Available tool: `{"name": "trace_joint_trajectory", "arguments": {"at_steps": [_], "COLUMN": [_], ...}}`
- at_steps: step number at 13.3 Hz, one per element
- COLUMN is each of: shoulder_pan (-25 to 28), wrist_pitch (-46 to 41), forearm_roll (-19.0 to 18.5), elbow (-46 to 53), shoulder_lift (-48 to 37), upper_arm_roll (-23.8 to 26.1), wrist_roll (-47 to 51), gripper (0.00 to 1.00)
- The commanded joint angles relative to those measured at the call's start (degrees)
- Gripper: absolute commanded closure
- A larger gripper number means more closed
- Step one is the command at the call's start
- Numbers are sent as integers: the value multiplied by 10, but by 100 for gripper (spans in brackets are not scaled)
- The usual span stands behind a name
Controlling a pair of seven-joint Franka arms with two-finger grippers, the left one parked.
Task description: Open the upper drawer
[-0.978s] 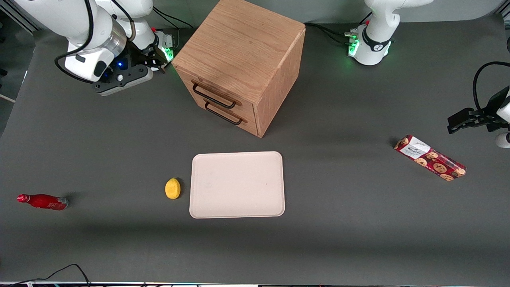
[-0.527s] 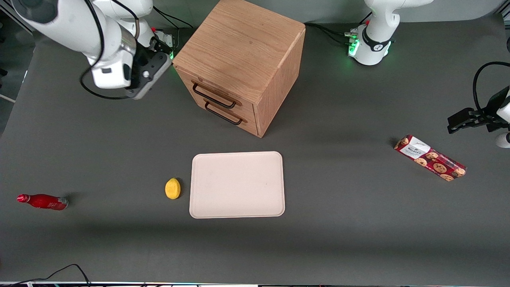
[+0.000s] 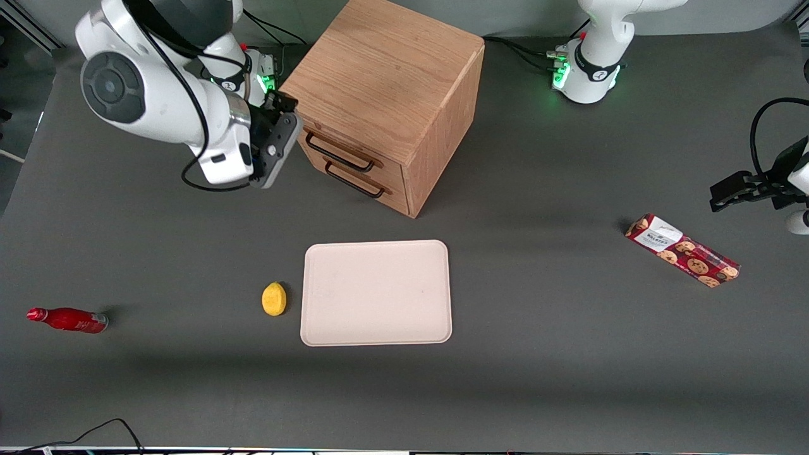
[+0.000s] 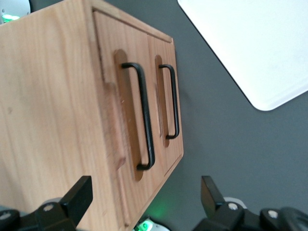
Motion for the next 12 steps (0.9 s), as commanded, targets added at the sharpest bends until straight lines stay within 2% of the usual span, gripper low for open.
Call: {"name": "trace_joint_trajectory", "arguments": {"at_steps": [1,12], "shoulder_pan": [9,12], "wrist_pitch": [57,215], "forearm_roll": [15,15], "elbow": [-32,-187], "shoulder_lift": [16,-9], "upper_arm_roll": [2,41], "wrist_roll": [-3,10], "gripper": [0,0]}}
